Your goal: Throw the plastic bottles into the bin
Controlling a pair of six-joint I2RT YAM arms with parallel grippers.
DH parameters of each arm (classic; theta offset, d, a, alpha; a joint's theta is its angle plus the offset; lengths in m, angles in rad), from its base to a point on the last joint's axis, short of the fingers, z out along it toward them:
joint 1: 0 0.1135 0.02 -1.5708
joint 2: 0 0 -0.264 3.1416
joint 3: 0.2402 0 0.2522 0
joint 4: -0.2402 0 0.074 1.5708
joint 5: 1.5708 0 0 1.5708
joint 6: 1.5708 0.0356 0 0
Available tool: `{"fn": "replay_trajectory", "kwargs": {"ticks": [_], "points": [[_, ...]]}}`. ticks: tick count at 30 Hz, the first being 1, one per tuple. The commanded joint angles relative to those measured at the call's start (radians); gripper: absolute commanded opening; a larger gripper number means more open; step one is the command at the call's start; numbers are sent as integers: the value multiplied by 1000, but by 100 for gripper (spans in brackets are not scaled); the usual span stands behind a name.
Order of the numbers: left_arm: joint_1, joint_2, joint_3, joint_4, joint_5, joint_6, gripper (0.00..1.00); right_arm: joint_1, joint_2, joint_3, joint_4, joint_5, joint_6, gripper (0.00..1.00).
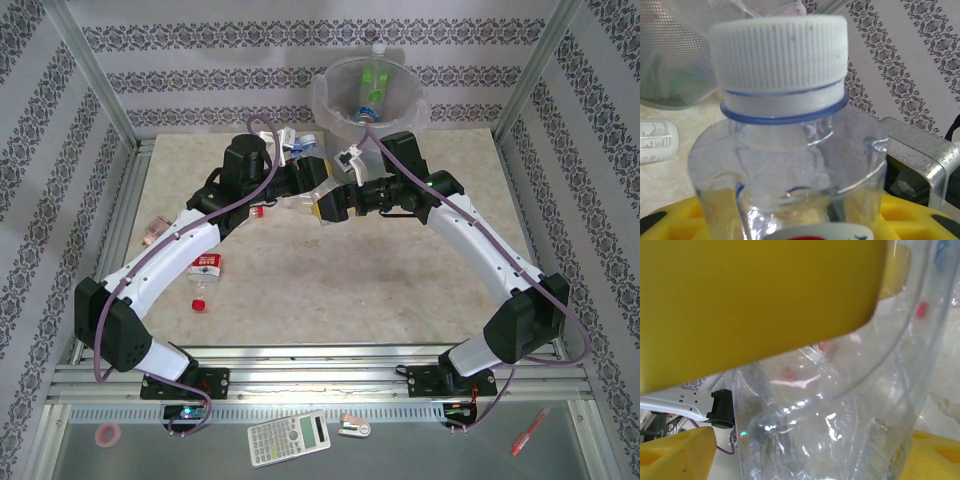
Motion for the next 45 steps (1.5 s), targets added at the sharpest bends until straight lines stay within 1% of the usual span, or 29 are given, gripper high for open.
{"fn": "replay_trajectory", "kwargs": {"ticks": [1, 2, 4, 6, 8, 13, 16, 17, 22, 26, 32, 34, 38, 45], "points": [[-13, 2, 31, 72, 19, 27, 50, 6, 10, 37, -5, -9, -20, 79], [-14, 2, 32, 73, 20, 28, 51, 6, 11, 38, -7, -7, -16, 75], [-14, 1, 32, 74, 21, 29, 53, 6, 12, 38, -7, -2, -13, 73], [-13, 0, 32, 84, 27, 28, 54, 6, 11, 41, -9, 7, -9, 67], [-13, -1, 28, 86, 24, 27, 59, 6, 11, 45, -9, 16, -6, 65], [-11, -19, 9, 103, -18, 20, 82, 6, 6, 62, -9, 48, -3, 58], [-6, -39, 2, 89, -67, 23, 98, 6, -2, 69, -7, 68, -3, 57], [-2, -48, -4, 86, -80, 20, 100, 6, -5, 71, -7, 74, -4, 57], [43, -115, -39, 73, -129, -6, 100, 2, -22, 81, -7, 123, -7, 56], [72, -170, -68, 73, -143, -16, 100, -5, -26, 94, -10, 163, 3, 55], [99, -243, -129, 87, -169, -19, 100, -18, -41, 129, 1, 263, 9, 52], [104, -254, -150, 78, -176, -18, 100, -21, -54, 137, 20, 319, 5, 48], [105, -274, -197, 76, -188, -28, 100, -46, -69, 179, 63, 401, 1, 48], [105, -268, -234, 70, -197, -29, 100, -83, -63, 299, 115, 473, -33, 46]]}}
